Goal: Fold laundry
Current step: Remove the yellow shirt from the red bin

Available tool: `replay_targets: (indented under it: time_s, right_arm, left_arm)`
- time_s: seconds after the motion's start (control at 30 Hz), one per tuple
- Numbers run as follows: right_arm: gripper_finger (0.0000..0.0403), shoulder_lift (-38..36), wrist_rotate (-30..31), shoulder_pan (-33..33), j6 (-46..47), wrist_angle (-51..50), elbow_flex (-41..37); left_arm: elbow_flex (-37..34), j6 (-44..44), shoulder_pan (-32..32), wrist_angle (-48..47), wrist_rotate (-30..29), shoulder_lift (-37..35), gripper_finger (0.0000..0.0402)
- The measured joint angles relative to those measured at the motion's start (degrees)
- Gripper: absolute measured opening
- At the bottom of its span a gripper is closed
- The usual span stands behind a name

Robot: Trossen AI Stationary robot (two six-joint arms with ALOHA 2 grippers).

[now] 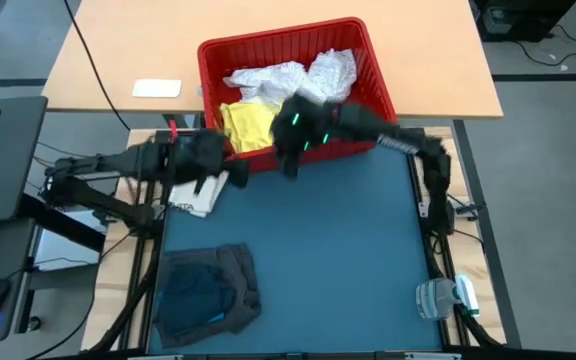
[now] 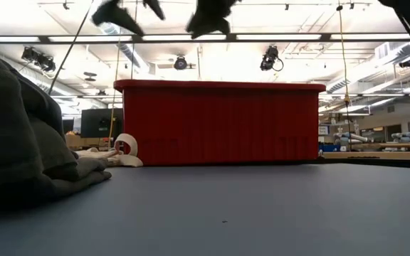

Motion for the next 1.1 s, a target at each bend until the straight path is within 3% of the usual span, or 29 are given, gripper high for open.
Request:
replay_targets:
  time_s: [0.23, 0.37, 0.5, 0.6, 0.77, 1.0, 1.1]
  right_arm:
    - [0.0147, 0.15, -1.14, -14.98, -0.04, 0.86, -0.01]
    - [0.0148, 1.09, -1.41, -20.62, 0.47, 2.31, 0.02]
    - [0.0148, 2.29, -0.48, -24.21, 0.13, 5.66, -0.01]
    - [0.0148, 2.87, -0.27, -26.13, 1.30, 7.49, 0.01]
    - [0.0148, 3.75, 0.35, -28.55, 3.81, 5.99, -0.01]
    - [0.0148, 5.07, 0.14, -29.23, 5.11, 3.89, -0.03]
    - [0.0148, 4.96, 0.37, -29.20, 5.07, 4.23, -0.01]
  left_arm:
    - [0.09, 17.82, 22.65, 11.51, 14.85, 3.78, 0.0313]
    - [0.08, 25.48, 35.16, 17.24, 27.09, 10.08, 0.0313]
    - [0.04, 30.73, 43.86, 25.86, 37.07, 18.93, 0.0313]
    - [0.16, 33.92, 48.12, 31.28, 41.35, 25.48, 0.0313]
    - [6.75, 41.50, 51.75, 25.74, 42.17, 35.29, 0.0313]
    - [25.99, 58.53, 52.07, 8.62, 29.80, 48.35, 0.0313]
    - [33.48, 62.14, 51.57, 3.48, 28.16, 52.39, 0.0313]
